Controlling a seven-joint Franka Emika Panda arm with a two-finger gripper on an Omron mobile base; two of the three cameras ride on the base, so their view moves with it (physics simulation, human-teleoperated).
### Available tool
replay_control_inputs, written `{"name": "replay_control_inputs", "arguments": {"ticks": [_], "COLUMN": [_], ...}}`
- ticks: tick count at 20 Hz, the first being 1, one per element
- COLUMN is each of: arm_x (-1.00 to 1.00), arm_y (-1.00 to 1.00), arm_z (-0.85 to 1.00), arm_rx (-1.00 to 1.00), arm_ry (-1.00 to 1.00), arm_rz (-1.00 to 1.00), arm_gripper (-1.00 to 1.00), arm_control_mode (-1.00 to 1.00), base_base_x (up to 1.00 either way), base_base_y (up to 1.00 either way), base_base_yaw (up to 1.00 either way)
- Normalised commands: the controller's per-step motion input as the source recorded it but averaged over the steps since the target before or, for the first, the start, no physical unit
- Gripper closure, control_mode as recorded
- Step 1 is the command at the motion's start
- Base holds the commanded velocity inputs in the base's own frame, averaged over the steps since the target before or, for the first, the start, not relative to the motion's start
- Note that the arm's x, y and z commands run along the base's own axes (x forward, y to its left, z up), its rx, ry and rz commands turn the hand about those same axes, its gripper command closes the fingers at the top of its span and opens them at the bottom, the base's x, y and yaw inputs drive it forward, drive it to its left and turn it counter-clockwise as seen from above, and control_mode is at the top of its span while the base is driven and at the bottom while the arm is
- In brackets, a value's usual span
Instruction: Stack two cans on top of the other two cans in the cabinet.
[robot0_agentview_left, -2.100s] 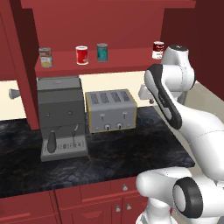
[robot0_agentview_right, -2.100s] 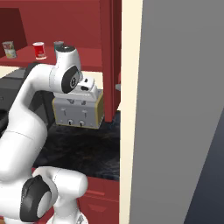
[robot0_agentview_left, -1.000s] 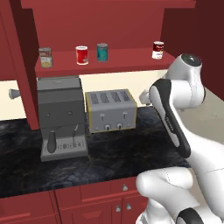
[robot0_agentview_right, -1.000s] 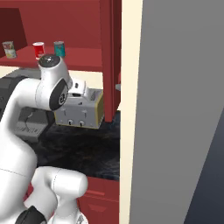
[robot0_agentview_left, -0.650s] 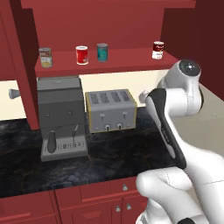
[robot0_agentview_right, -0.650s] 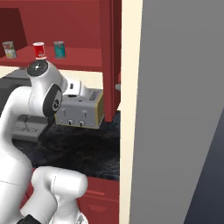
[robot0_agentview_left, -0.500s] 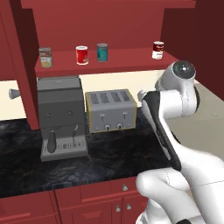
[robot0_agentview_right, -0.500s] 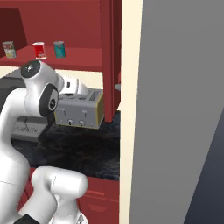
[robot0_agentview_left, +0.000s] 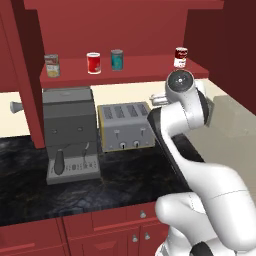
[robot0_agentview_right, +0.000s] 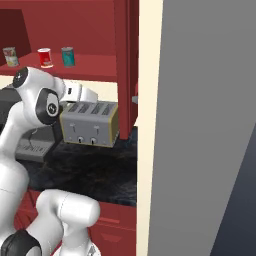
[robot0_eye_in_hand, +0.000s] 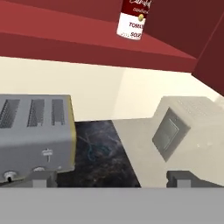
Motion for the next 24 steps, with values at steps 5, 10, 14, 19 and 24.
{"name": "replay_control_inputs", "arguments": {"ticks": [5,10,14,19,24], "arm_x": [0.24,0.20,0.15,0.16,0.23], "arm_y": [-0.14,-0.19,-0.17,-0.16,-0.09], "arm_z": [0.31,0.20,0.20,0.21,0.20], "arm_rx": [0.00,0.00,0.00,0.01,0.03], "arm_ry": [-0.01,-0.01,-0.03,-0.03,0.00], "arm_rz": [-0.10,-0.01,0.00,-0.01,-0.09], "arm_gripper": [-1.00,-1.00,-1.00,-1.00,-1.00], "arm_control_mode": [-1.00,-1.00,-1.00,-1.00,-1.00], "base_base_x": [0.00,0.00,0.00,0.00,0.00], "base_base_y": [0.00,0.00,0.00,0.00,0.00], "base_base_yaw": [0.00,0.00,0.00,0.00,0.00]}}
